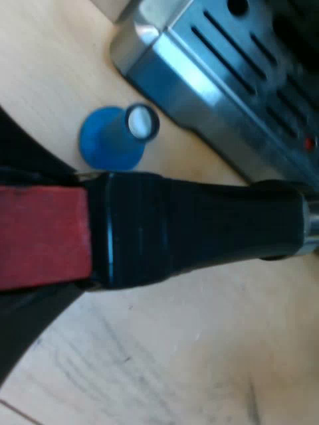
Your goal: Put the handle in the coffee machine
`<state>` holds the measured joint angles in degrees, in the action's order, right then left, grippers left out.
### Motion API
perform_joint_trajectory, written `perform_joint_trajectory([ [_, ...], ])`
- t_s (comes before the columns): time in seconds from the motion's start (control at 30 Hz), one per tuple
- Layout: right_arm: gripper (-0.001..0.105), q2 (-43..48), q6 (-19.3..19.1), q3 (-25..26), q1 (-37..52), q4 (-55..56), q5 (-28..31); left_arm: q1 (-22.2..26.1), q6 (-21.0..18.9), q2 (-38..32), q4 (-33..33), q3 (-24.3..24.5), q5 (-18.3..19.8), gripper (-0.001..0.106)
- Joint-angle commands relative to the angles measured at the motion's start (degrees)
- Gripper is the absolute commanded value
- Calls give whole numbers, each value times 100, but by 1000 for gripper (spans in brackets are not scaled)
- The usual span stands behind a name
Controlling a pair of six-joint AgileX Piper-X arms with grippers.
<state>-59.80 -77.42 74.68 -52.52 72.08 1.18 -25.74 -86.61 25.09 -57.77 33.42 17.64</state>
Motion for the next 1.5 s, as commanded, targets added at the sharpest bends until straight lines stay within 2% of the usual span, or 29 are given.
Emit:
perform_joint_trajectory([
  [0.03,90,63,-97,59,32,21,-10,276,190,-51,229,89,380,0],
  [0.13,90,63,-134,59,32,21,-10,490,304,-51,190,89,440,0],
  [0.17,90,63,-224,59,32,21,-10,785,479,-51,169,89,541,0],
  [0.2,90,63,-280,59,21,21,-10,868,533,-51,169,89,577,0],
  [0.23,90,74,-352,59,11,21,-10,1620,1062,-51,139,89,1226,0],
  [0.27,90,88,-388,59,-39,1,17,1791,1130,-51,122,89,1363,0],
  [0.37,90,142,-478,59,-271,-154,173,2104,1203,-51,112,89,1566,0],
  [0.47,90,149,-481,59,-648,-385,459,2249,1363,-51,112,89,1567,0],
  [0.6,90,149,-413,59,-1125,-622,955,2328,1532,-51,112,89,1567,0],
  [0.8,90,149,157,-85,-1925,-1066,2168,2327,1753,167,73,89,1550,0],
  [0.87,90,149,368,-288,-2253,-1388,2591,2327,1753,336,73,89,1550,0],
  [1.0,90,137,547,-490,-2505,-1694,2944,2327,1753,470,73,89,1561,0],
  [1.03,90,137,582,-815,-2898,-2215,3635,2327,1753,474,73,89,1561,0],
  [1.23,90,125,582,-1391,-3446,-3278,4716,2327,1753,472,98,89,1561,0],
  [1.5,90,125,571,-1823,-3517,-4027,5096,2327,1753,472,98,89,1561,0],
])
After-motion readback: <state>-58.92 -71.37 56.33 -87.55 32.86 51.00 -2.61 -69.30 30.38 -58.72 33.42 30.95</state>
